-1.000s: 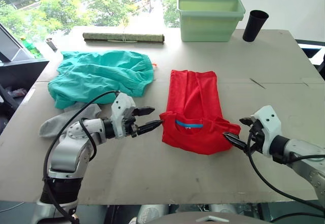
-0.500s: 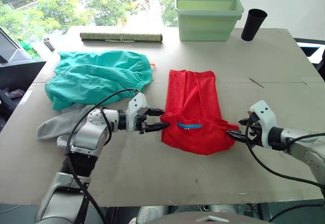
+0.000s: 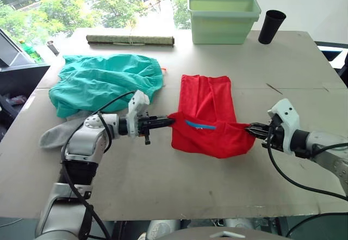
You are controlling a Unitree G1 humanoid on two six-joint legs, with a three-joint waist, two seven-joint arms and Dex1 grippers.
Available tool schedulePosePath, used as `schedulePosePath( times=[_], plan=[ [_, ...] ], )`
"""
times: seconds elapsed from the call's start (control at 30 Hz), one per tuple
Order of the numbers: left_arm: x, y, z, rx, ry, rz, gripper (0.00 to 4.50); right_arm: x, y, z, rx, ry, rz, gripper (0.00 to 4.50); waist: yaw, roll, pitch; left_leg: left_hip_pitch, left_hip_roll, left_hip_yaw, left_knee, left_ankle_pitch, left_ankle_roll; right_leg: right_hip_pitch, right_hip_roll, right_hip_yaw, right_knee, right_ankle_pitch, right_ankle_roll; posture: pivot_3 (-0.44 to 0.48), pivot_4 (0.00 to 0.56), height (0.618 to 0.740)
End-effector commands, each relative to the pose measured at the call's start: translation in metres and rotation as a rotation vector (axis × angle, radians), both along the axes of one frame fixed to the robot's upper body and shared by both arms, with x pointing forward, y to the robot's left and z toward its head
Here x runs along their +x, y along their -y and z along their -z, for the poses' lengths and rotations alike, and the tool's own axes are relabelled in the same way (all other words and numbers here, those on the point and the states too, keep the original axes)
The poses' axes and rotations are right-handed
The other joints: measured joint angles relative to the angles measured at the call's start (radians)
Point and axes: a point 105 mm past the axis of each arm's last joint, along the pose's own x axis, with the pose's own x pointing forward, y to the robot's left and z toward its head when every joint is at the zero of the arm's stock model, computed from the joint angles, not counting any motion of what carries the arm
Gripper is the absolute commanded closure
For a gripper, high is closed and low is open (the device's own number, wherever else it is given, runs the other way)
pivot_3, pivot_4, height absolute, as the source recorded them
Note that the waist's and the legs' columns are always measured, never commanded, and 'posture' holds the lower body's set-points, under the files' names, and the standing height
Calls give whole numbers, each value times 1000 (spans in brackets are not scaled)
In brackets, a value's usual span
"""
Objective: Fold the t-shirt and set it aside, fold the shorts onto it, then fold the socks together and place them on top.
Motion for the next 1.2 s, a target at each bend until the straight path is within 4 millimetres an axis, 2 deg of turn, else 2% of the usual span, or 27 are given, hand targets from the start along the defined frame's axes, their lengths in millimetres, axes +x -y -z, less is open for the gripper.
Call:
schedulePosePath(
  times=[0.03,0.27,0.37,0.5,0.6,0.73,0.97,1.1,1.2],
  plan=[
    [30,4,-30,44,184,-71,4500,32,-2,-27,-17,134,41,4431,1,0,0,0,0,0,2,0,0,0,1,-1,1,0,0,0,150,731],
    [57,7,-50,71,274,-163,4500,73,-5,-58,-12,274,80,4431,-1,-1,0,-1,-1,2,3,1,-1,0,2,-1,2,0,1,0,150,731],
    [66,6,-50,116,287,-215,4500,88,-5,-65,-16,315,96,4431,-1,-1,0,-3,-1,2,2,3,-4,-2,5,-1,2,0,1,0,150,731],
    [74,8,-44,157,292,-258,4500,110,0,-60,-24,326,144,4431,-1,-1,0,-2,-1,2,2,2,-3,-1,6,-1,2,0,1,0,150,731],
    [81,6,-42,173,297,-290,4500,120,0,-56,-25,321,150,4431,-1,-1,0,-2,-2,2,2,2,-2,-2,6,0,3,1,2,0,150,731],
    [105,9,-40,196,356,-390,4500,143,-1,-41,-61,309,168,4431,-1,-1,0,-2,-2,3,3,2,-3,-2,7,0,3,2,3,0,150,731],
    [128,13,-54,178,438,-500,4500,162,-3,-42,-72,335,197,4431,-4,-1,0,-3,-2,3,3,3,-4,-2,7,0,3,3,4,0,150,731],
    [141,24,-61,172,488,-564,4500,178,-4,-43,-72,349,257,4431,-7,-1,0,-3,-2,3,3,3,-4,-3,7,0,3,3,4,0,150,731],
    [148,32,-58,186,501,-609,4500,188,-3,-35,-107,337,293,4431,-7,-1,0,-3,-3,3,3,3,-4,-3,7,0,4,3,5,0,150,731]
  ],
)
